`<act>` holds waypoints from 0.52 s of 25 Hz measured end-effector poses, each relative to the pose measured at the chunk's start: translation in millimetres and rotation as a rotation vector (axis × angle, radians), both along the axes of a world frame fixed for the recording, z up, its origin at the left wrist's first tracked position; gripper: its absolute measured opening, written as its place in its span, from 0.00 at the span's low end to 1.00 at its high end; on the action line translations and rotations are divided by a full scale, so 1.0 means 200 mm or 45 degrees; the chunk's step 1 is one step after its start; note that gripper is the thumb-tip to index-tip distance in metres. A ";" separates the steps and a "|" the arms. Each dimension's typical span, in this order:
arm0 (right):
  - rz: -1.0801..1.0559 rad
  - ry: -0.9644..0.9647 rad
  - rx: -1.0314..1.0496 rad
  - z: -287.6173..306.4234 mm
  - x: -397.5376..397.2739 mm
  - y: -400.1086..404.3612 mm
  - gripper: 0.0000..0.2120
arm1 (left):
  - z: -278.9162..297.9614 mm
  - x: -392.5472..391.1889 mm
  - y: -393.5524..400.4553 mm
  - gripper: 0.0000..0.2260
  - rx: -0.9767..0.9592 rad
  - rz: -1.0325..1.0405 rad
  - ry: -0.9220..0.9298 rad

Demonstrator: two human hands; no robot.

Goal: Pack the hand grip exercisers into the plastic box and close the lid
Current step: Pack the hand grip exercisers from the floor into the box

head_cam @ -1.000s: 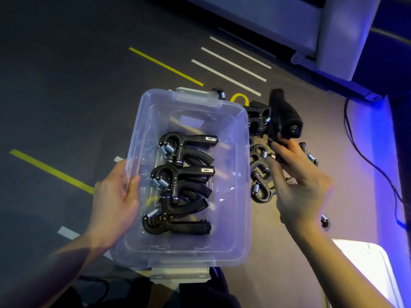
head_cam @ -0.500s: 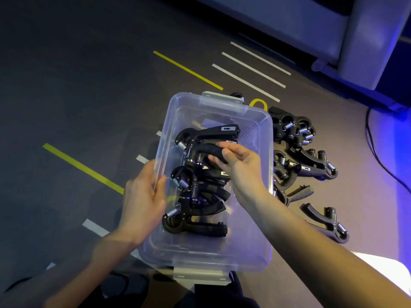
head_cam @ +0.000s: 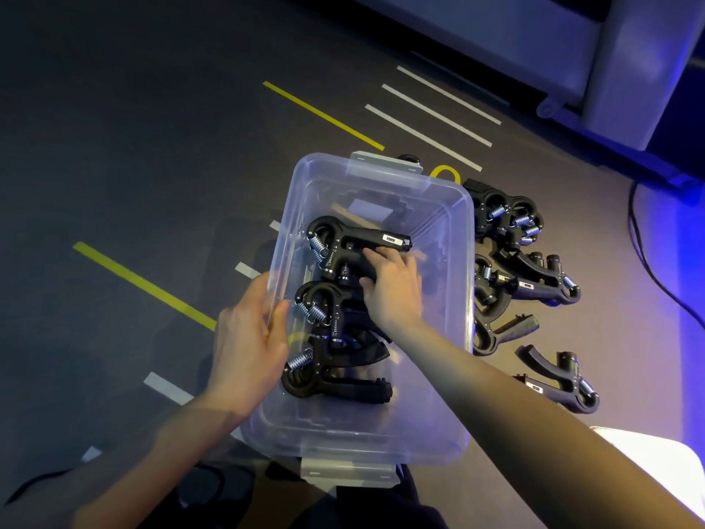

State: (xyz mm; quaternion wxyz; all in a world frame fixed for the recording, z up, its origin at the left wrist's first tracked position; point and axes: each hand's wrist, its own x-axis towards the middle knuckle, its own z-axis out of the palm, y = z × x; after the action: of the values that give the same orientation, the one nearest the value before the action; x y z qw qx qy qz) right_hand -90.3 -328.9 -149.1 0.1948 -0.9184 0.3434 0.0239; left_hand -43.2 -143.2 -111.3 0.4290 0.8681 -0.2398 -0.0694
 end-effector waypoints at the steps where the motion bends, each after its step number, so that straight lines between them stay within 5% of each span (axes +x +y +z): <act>1: 0.135 0.062 -0.193 0.00 -0.01 0.01 0.26 | 0.00 0.00 0.00 0.11 0.002 0.001 0.008; 5: 0.485 0.360 -0.144 -0.05 -0.02 0.04 0.32 | 0.01 -0.01 0.01 0.08 0.010 -0.005 -0.002; 13: 0.466 0.584 0.009 -0.02 -0.01 -0.01 0.34 | 0.00 0.00 0.01 0.03 0.032 -0.013 0.003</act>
State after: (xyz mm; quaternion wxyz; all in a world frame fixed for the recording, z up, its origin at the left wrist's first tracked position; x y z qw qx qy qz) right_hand -92.4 -331.6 -152.3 0.1077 -0.9350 0.2071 0.2670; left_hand -43.5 -142.2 -111.7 0.4179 0.8721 -0.2429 -0.0758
